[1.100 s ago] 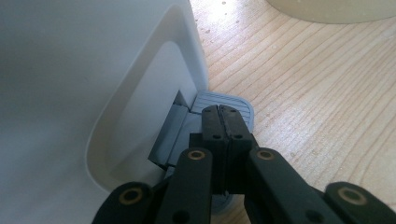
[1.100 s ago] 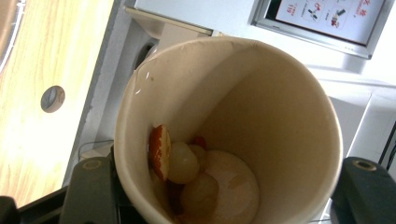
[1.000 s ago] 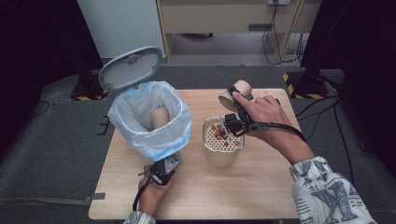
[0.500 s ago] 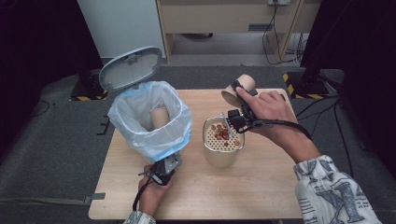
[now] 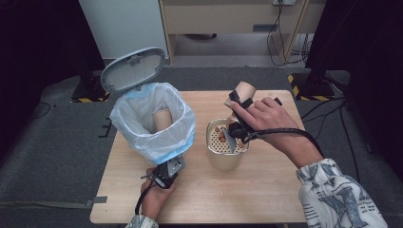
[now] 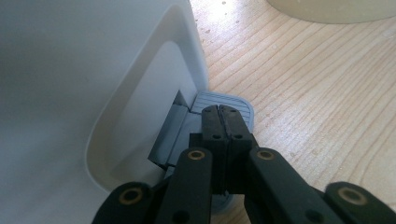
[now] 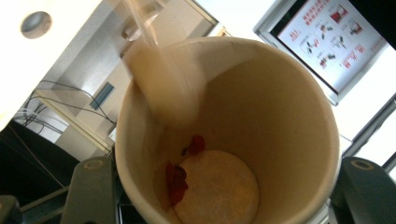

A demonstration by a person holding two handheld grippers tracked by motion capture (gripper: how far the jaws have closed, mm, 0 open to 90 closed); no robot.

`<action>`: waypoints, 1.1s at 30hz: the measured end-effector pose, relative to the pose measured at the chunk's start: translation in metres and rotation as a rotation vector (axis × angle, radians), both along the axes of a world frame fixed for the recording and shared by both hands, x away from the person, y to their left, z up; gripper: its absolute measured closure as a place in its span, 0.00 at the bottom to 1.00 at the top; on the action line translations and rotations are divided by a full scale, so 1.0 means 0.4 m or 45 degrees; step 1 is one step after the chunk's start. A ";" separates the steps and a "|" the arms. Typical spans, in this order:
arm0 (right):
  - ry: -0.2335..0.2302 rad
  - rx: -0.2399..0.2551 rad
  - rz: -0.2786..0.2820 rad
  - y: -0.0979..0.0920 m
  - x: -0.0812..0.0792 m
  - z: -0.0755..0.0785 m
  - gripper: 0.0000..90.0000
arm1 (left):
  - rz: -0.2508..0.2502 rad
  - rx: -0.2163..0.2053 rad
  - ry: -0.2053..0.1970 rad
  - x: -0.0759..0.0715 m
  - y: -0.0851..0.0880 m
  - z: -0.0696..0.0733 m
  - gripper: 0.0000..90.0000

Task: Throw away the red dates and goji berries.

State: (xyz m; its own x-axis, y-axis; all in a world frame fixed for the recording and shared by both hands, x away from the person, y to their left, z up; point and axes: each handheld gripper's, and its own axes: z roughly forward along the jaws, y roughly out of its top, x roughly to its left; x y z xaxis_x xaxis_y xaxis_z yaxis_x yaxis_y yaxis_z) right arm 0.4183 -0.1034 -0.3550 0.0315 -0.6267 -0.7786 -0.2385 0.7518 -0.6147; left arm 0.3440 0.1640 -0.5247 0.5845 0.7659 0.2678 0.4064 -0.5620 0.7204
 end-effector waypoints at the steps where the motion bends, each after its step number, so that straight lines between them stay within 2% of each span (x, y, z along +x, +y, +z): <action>1: 0.002 -0.002 -0.004 0.001 0.000 -0.004 0.39 | 0.000 0.001 -0.001 0.000 0.000 0.000 0.99; 7: 0.004 0.020 -0.015 -0.005 0.008 0.004 0.39 | -0.001 -0.003 -0.001 0.000 0.000 0.000 0.99; 11: 0.040 0.065 -0.028 -0.007 0.011 0.009 0.39 | 0.000 -0.003 -0.003 0.000 0.000 -0.001 0.99; 13: 0.072 0.127 -0.025 -0.009 0.013 0.011 0.39 | -0.002 -0.002 -0.003 0.000 0.000 -0.001 0.99; 15: 0.113 0.230 -0.038 -0.016 0.014 0.011 0.39 | -0.001 -0.002 -0.004 0.000 0.000 -0.001 0.99; 21: 0.224 0.448 -0.049 -0.035 0.023 0.016 0.38 | -0.002 -0.003 -0.004 0.000 0.001 -0.001 0.99; 33: 0.416 0.752 -0.093 -0.069 0.045 0.006 0.38 | -0.004 -0.001 -0.002 0.000 0.002 0.000 0.99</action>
State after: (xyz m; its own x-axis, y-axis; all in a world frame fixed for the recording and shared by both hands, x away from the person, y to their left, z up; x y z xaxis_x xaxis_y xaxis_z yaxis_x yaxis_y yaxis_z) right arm 0.4363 -0.1311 -0.3526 -0.2899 -0.0850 -0.9533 -0.2784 0.9605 -0.0010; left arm 0.3439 0.1647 -0.5249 0.5864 0.7644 0.2680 0.4037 -0.5627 0.7214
